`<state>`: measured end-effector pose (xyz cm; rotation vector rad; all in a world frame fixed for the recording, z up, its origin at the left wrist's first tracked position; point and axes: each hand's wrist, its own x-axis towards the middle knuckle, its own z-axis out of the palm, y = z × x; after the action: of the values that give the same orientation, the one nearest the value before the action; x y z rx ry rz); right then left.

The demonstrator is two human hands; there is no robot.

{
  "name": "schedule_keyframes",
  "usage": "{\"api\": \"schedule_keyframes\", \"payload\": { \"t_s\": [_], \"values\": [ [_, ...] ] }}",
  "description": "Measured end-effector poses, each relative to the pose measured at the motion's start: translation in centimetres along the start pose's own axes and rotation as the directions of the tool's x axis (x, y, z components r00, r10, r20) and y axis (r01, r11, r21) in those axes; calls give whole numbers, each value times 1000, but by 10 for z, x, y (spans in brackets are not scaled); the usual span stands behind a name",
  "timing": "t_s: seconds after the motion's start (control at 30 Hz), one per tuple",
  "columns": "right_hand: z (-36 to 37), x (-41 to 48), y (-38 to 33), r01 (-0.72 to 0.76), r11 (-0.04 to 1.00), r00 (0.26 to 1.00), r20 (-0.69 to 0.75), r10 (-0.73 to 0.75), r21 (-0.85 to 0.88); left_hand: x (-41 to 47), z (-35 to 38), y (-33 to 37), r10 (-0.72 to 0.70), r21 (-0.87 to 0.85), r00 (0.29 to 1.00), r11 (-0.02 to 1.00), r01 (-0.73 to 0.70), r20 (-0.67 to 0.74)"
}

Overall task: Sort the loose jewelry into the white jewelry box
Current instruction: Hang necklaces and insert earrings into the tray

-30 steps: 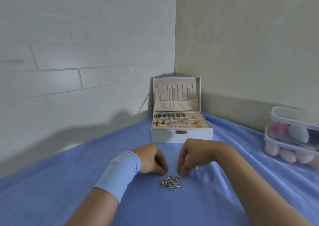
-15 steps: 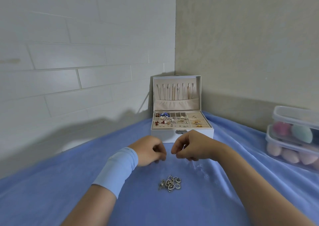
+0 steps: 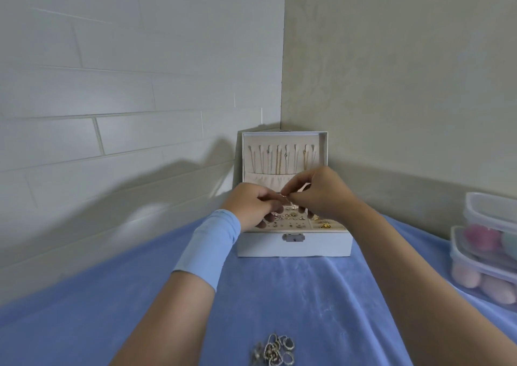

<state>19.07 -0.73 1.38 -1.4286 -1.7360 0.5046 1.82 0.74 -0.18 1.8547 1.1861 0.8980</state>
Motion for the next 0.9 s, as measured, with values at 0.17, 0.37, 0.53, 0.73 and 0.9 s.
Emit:
{"api": "schedule_keyframes", "payload": {
  "t_s": [0.17, 0.37, 0.53, 0.73, 0.9],
  "values": [
    [5, 27, 10, 131, 984, 988, -67, -140, -124, 30, -5, -10, 36, 18, 999, 999, -36, -35],
    [8, 44, 23, 114, 992, 993, -1, -114, 49, 50, -11, -19, 69, 54, 996, 996, -66, -52],
    [15, 48, 28, 112, 980, 994, -5, -113, 167, 55, -9, -24, 72, 23, 993, 997, -70, -97],
    [19, 51, 47, 41, 997, 993, -117, -33, 65, 56, -5, -35, 93, 74, 984, 994, -83, -149],
    [28, 53, 59, -7, 950, 1000, -8, 5, -313, 56, -7, -42, 80, 151, 980, 987, -52, -185]
  ]
}}
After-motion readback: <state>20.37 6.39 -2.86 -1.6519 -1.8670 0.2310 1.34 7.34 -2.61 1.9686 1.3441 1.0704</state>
